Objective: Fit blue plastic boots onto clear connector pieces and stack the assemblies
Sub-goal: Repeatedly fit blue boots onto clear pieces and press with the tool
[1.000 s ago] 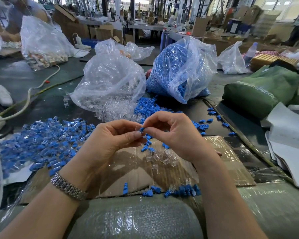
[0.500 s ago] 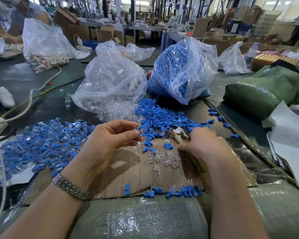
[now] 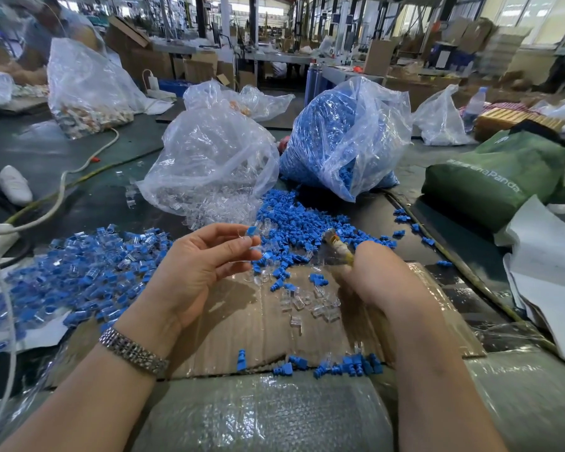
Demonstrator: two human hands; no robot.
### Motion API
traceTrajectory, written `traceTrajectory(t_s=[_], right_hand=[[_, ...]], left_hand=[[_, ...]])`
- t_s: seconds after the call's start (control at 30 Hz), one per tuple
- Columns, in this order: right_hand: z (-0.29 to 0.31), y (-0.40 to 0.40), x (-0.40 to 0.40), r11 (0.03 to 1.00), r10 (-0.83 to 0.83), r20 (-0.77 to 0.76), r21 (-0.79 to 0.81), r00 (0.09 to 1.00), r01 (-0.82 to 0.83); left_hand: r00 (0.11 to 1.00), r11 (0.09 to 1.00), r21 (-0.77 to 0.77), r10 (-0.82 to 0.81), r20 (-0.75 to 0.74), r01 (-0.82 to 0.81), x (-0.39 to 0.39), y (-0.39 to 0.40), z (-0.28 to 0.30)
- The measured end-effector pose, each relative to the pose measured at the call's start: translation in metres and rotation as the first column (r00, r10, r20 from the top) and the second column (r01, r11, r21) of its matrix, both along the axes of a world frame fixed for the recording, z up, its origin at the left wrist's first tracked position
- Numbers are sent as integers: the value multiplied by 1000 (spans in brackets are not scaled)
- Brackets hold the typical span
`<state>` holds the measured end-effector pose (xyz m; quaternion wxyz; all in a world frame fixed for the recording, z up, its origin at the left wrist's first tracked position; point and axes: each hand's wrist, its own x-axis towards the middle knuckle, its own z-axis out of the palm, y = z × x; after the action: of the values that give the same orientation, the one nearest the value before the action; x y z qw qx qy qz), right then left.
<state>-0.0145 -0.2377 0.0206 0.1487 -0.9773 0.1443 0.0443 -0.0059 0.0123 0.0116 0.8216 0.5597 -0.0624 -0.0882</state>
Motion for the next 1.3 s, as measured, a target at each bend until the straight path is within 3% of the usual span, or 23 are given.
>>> traceTrajectory(t_s=[0.1,0.17,0.23,0.3,0.4,0.6,0.73,0.9,1.3], right_hand=[[10,0,-2,993,37,31,109,999,-40],[19,2,-5,956,98,63,270,993,-112],[29,6,-11,846,176,90,494,980,-198],[36,12,-18,741,297,56,616,953,-267],[39,25,-22,727,438,2,587,899,-356],[38,40,-23,717,513,-4,552,858,-426],[39,42,-24,706,527,20,547,849,-451],[37,43,-23,721,535,8,516,845,-462],[31,51,-23,733,478,49,528,877,-429]], left_hand=[[999,998,-64,8,-41,-11,1,0,0],[998,996,-91,-2,-57,-4,2,0,-1],[998,995,-104,-7,-70,0,4,0,-2],[998,994,-108,-1,-68,-6,7,1,-4],[999,995,-101,7,-33,-10,8,0,-5],[1000,997,-80,15,11,-14,8,-2,-6],[998,1000,-19,22,66,-21,4,-5,-4],[978,981,169,66,197,-100,-1,-6,-3],[947,934,293,116,299,-207,3,-5,-8]])
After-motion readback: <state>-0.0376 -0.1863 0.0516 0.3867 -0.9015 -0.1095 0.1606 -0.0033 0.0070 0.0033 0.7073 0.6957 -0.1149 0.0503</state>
